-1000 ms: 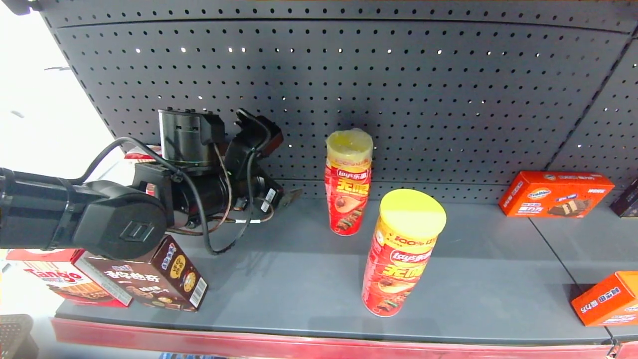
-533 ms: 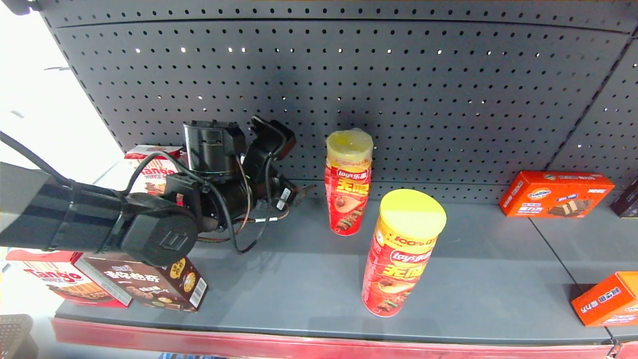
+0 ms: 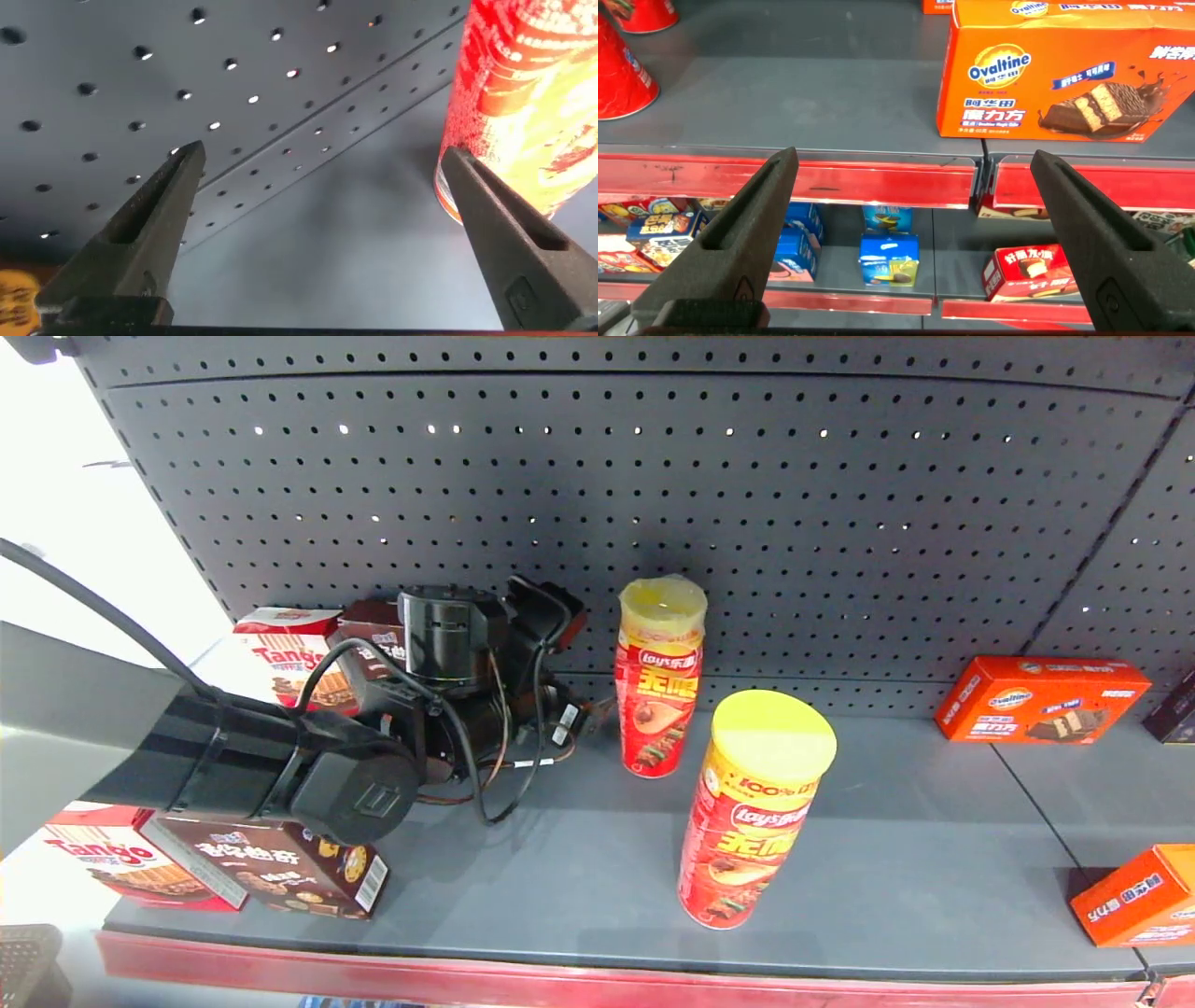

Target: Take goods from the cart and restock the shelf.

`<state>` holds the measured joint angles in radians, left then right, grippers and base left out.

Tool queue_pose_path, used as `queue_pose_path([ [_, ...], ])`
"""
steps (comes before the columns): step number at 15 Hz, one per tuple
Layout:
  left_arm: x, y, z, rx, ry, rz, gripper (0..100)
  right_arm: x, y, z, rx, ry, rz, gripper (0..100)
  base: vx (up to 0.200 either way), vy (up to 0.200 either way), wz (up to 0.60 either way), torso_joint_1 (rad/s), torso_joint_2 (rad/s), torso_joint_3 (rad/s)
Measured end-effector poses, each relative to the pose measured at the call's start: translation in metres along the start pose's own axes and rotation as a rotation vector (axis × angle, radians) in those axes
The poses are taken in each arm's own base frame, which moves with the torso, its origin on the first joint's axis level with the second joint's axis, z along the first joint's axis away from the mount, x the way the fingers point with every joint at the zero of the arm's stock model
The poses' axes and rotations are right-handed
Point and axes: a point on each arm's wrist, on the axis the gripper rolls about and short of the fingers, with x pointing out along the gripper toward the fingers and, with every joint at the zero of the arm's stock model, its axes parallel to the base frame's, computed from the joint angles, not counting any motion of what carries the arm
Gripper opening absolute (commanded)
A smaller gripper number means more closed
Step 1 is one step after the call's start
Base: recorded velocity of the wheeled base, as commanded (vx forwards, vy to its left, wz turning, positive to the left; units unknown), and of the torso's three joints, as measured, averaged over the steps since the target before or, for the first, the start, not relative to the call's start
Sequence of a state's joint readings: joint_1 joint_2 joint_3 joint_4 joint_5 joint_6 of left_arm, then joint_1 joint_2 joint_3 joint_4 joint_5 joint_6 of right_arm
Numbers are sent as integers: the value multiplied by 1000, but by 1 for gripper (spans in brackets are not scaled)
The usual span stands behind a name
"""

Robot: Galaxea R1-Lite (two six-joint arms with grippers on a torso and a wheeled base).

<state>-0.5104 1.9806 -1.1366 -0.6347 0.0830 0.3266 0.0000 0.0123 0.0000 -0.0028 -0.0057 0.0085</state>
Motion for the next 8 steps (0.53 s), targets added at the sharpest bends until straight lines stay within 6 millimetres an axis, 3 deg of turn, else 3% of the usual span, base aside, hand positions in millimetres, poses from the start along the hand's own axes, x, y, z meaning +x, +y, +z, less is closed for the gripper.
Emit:
queue_pose_path([
  [8, 7, -11, 3, 4, -10, -26, 100, 0, 0, 0, 0, 0, 0, 100, 0, 0, 0, 0, 0, 0],
])
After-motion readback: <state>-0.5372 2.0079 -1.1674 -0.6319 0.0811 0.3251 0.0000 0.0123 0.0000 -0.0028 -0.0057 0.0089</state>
